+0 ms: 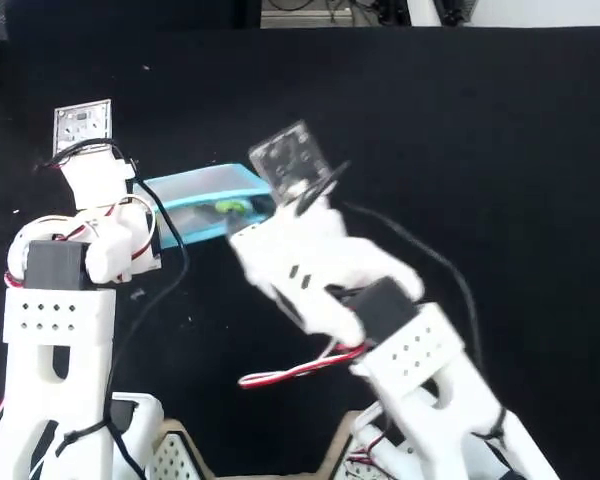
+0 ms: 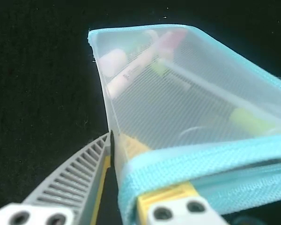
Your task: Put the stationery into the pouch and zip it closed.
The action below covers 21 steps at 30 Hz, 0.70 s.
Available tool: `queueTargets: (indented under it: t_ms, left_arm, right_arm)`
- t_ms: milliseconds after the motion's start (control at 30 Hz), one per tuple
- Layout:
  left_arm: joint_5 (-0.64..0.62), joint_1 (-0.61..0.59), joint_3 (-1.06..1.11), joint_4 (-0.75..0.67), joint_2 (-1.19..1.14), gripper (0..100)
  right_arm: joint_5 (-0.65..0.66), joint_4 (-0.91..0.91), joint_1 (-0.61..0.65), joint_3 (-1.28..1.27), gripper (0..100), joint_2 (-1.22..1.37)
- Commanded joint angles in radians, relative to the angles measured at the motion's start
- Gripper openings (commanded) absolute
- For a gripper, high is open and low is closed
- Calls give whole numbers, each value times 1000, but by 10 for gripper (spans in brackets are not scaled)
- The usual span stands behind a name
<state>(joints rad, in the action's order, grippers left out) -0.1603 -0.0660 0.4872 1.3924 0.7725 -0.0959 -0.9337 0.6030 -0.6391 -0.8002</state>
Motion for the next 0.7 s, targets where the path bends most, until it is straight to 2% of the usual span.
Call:
queueTargets:
  t_ms: [0, 200, 433, 567, 667]
  left_arm:
    - [6, -4, -10, 3, 5, 34]
    - [6, -4, -12, 3, 5, 34]
    - [6, -4, -12, 3, 5, 34]
    - [6, -4, -12, 3, 5, 34]
    - [6, -4, -12, 3, 5, 34]
  right_arm:
    - [2, -175, -97, 226, 107, -18]
    - [0, -209, -115, 231, 107, -16]
    - [0, -66, 34, 45, 107, -16]
    - [5, -32, 6, -12, 108, -16]
    - [6, -86, -77, 5, 109, -18]
